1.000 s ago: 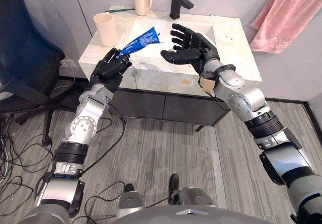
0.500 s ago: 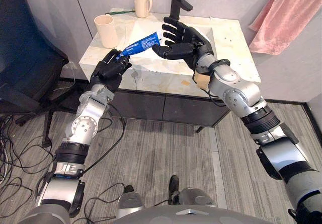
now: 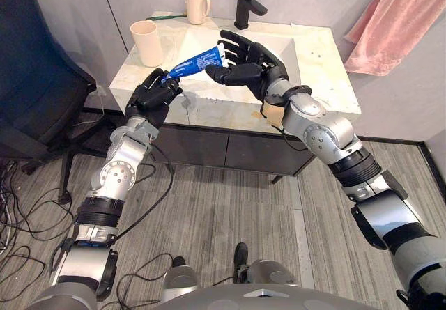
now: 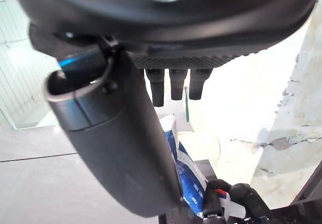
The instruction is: Organize the bathroom.
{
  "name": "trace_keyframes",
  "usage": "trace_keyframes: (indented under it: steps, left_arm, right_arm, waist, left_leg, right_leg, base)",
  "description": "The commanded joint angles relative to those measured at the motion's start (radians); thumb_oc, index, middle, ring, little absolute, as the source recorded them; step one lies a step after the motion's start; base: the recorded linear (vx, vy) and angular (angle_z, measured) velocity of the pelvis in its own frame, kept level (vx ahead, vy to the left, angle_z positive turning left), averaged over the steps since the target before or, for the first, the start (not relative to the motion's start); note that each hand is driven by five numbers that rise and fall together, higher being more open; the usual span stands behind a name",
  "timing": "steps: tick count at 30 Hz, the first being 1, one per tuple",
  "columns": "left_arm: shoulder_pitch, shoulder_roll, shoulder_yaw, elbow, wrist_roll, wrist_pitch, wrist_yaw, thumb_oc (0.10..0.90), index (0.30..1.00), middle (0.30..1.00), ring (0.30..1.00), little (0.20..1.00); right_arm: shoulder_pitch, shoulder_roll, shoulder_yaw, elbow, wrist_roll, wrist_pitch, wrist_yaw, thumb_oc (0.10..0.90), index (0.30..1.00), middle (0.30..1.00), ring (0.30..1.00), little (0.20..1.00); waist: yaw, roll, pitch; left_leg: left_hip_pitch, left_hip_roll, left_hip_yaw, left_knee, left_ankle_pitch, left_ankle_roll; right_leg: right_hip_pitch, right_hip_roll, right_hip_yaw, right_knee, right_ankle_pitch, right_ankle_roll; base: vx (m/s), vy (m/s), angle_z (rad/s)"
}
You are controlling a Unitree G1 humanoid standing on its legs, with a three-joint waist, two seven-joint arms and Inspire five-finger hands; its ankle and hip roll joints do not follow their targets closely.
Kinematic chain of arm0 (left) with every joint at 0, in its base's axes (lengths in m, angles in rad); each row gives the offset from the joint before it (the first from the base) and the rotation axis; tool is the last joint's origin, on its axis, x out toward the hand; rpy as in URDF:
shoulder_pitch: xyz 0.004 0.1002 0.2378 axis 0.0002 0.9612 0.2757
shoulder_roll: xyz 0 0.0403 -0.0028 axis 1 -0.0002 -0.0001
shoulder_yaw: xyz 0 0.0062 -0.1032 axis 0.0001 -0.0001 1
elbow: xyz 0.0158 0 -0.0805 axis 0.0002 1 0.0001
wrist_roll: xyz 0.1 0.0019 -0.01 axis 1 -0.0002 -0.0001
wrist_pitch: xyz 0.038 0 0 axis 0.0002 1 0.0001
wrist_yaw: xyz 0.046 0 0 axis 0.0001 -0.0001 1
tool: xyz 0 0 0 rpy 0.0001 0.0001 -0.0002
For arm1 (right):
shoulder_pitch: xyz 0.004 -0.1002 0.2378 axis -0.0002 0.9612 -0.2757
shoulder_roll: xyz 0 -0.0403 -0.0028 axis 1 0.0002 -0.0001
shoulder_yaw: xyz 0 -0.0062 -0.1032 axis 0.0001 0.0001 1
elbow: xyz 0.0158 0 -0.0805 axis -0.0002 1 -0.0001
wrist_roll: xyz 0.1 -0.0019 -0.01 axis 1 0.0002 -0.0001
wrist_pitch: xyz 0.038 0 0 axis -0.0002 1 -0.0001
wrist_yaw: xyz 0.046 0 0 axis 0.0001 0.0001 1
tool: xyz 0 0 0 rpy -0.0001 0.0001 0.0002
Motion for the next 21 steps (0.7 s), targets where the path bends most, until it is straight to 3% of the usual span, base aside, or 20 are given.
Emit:
trace_keyframes:
  steps: [1,19,20,21]
  left_arm:
    - [-0.052,0.013,0.011,-0.123,0.022,-0.088,-0.053,0.400,0.300,0.300,0.300,0.300]
    - [-0.041,0.008,0.016,-0.119,0.030,-0.080,-0.039,0.400,0.300,0.300,0.300,0.300]
    - [-0.040,0.008,0.017,-0.119,0.029,-0.079,-0.037,0.471,0.406,0.406,0.406,0.406]
    - [-0.039,0.008,0.018,-0.116,0.027,-0.076,-0.036,0.684,0.726,0.726,0.726,0.726]
  right_arm:
    - [-0.127,0.059,-0.002,-0.084,0.036,-0.092,0.010,0.400,0.300,0.300,0.300,0.300]
    - [-0.137,0.068,0.000,-0.073,0.028,-0.092,0.009,0.400,0.300,0.300,0.300,0.300]
    - [-0.137,0.067,0.001,-0.074,0.027,-0.092,0.008,0.400,0.300,0.300,0.300,0.300]
    - [-0.138,0.063,0.000,-0.071,0.030,-0.094,0.008,0.400,0.300,0.300,0.300,0.300]
  waist:
    - [0.021,0.000,-0.166]
    - [0.019,0.000,-0.168]
    - [0.019,0.000,-0.169]
    - [0.019,0.000,-0.170]
  left_leg:
    - [-0.068,0.043,0.046,0.053,0.029,0.014]
    - [-0.058,0.040,0.053,0.043,0.021,0.017]
    - [-0.057,0.039,0.053,0.042,0.021,0.017]
    - [-0.056,0.039,0.053,0.041,0.021,0.017]
  right_leg:
    - [0.060,-0.017,0.057,-0.004,-0.190,0.023]
    - [0.062,-0.020,0.059,-0.008,-0.187,0.025]
    - [0.062,-0.020,0.059,-0.009,-0.187,0.026]
    - [0.062,-0.020,0.060,-0.010,-0.187,0.026]
  base:
    - [0.00,0.000,0.00]
    - [0.00,0.000,-0.01]
    - [0.00,0.000,0.00]
    - [0.00,0.000,0.00]
